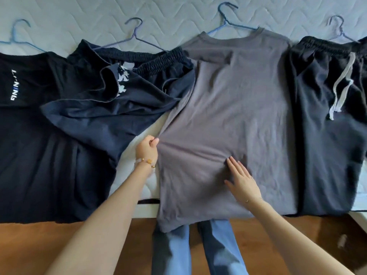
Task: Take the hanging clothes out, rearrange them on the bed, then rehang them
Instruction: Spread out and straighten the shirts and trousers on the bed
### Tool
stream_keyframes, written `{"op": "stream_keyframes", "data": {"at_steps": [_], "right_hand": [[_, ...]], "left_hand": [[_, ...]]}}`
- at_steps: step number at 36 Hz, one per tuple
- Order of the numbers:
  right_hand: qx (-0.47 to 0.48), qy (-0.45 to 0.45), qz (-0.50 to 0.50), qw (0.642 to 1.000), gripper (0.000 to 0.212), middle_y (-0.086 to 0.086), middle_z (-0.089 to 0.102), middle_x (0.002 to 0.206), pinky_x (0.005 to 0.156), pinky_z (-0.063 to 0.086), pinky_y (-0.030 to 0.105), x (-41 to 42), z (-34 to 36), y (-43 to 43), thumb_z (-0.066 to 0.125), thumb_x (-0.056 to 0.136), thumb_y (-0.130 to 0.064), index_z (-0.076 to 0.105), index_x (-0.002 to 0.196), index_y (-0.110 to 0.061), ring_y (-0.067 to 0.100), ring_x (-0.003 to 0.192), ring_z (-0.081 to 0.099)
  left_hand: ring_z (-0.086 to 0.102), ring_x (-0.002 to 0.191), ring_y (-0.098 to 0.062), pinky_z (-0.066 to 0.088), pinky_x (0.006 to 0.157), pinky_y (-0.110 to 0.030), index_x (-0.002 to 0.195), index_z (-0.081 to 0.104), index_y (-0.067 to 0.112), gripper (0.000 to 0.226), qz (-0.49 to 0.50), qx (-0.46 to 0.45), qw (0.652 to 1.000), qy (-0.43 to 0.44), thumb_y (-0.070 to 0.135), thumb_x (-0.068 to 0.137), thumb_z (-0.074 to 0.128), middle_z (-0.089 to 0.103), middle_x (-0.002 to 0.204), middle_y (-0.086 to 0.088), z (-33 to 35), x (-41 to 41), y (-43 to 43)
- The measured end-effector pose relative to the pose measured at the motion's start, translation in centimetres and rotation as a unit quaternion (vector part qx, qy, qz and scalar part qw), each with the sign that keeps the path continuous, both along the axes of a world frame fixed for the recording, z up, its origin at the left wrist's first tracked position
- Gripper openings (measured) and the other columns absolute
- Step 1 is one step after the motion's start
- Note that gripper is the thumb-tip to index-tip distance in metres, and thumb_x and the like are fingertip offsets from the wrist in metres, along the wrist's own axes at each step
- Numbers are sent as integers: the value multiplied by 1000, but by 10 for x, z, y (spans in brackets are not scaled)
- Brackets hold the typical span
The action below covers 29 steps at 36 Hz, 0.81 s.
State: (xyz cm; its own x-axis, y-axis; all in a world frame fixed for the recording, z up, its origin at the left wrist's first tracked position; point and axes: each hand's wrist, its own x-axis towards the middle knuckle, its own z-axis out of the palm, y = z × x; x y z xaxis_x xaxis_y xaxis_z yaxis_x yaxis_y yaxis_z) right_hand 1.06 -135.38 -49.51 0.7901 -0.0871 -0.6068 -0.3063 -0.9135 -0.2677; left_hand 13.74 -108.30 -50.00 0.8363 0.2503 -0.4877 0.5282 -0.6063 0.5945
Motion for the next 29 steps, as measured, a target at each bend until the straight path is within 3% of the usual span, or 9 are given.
{"op": "stream_keyframes", "data": {"at_steps": [3, 6, 9, 13, 17, 19, 23, 26, 29], "right_hand": [[37, -4, -12, 999, 69, -12, 13, 158, 117, 23, 36, 2, 1, -6, 53, 92, -26, 15, 150, -27, 14, 147, 11], [87, -32, -69, 993, 58, -7, 34, 151, 108, 36, 34, 4, 8, -19, 53, 91, -15, 32, 145, -25, 18, 138, 33], [87, -82, -129, 985, 50, -1, 48, 139, 95, 45, 35, 1, 12, -41, 51, 90, -10, 43, 139, -21, 22, 125, 46], [37, -79, -183, 979, 54, -2, 40, 148, 107, 40, 38, -17, 6, -88, 52, 88, -7, 43, 140, -18, 19, 136, 36], [10, -33, -125, 992, 61, -8, 25, 155, 115, 24, 30, -49, -1, -133, 53, 91, -11, 31, 146, -19, 17, 143, 24], [-4, -3, -106, 994, 65, -10, 18, 157, 116, 20, 29, -62, -2, -147, 53, 92, -13, 23, 149, -20, 17, 146, 17], [-11, 21, -109, 994, 67, -5, 11, 159, 116, 19, 32, -74, -5, -156, 52, 93, -15, 16, 150, -16, 21, 147, 9], [-15, 37, -116, 992, 68, -3, 6, 160, 116, 20, 35, -71, -6, -152, 49, 94, -15, 12, 151, -15, 22, 148, 5], [-22, 59, -146, 987, 68, -3, 6, 160, 115, 24, 36, -62, 1, -144, 47, 93, -12, 12, 151, -15, 23, 147, 7]], "left_hand": [[47, 79, -23, 29, 65, -23, 87, 56, 4, 17, -11, 0, 1000, 28, 16, 96, 49, 55, 84, -11, -3, -1, -5], [56, 93, -32, 39, 78, -31, 106, 59, -4, 24, 5, -6, 999, 52, 16, 95, 50, 63, 101, -19, -2, -5, -13], [58, 105, -37, 44, 82, -35, 109, 58, 1, 27, 57, -70, 994, 64, 22, 93, 52, 63, 109, -18, -5, -20, -10], [61, 106, -29, 48, 87, -41, 112, 57, 11, 31, 128, -179, 968, 120, 29, 88, 63, 64, 106, -7, -3, -63, -1], [58, 99, -20, 46, 89, -35, 115, 53, 14, 30, 100, -200, 960, 171, 19, 88, 65, 62, 105, -5, 3, -113, 3], [59, 90, -21, 46, 81, -33, 107, 57, 2, 20, 89, -153, 972, 158, 12, 90, 61, 63, 96, -11, 1, -131, 6], [53, 41, -7, 47, 51, -24, 93, 59, -3, 8, 173, -34, 980, 89, 1, 92, 52, 58, 71, -17, -5, -154, 29], [54, 43, -13, 47, 39, -15, 96, 59, -7, 12, 195, -30, 975, 105, 1, 93, 51, 56, 71, -17, -4, -164, 51], [53, 58, -23, 48, 40, -10, 100, 58, -11, 16, 161, -27, 980, 110, 0, 94, 50, 56, 70, -16, 3, -163, 62]]}}
